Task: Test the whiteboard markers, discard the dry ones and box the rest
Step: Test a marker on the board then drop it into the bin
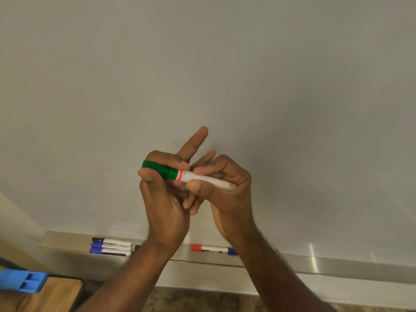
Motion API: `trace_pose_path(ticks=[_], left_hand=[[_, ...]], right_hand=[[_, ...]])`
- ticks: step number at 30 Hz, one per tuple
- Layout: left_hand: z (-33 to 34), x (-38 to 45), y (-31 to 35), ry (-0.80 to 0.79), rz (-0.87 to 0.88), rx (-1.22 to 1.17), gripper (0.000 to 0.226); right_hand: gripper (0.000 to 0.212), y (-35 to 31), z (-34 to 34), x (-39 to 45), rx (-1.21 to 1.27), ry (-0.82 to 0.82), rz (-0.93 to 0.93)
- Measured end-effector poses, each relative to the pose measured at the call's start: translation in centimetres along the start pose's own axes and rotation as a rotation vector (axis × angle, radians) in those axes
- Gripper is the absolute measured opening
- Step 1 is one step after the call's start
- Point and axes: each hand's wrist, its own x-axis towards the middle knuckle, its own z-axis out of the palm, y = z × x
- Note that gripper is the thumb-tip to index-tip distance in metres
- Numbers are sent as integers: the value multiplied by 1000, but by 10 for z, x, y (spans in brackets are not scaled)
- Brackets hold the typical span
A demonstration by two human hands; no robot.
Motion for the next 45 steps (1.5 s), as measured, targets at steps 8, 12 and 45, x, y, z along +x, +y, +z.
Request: trace_pose_path(ticks=[8, 12, 45], left_hand=[[66, -37, -44, -33, 6, -7, 51], [95, -47, -60, -165, 16, -128, 57], [138, -52, -186, -398, -499, 558, 41]], right_hand=[[13, -30, -66, -39, 62, 86, -52], [26, -42, -102, -47, 116, 9, -52], [25, -67, -299, -140, -282, 300, 229]])
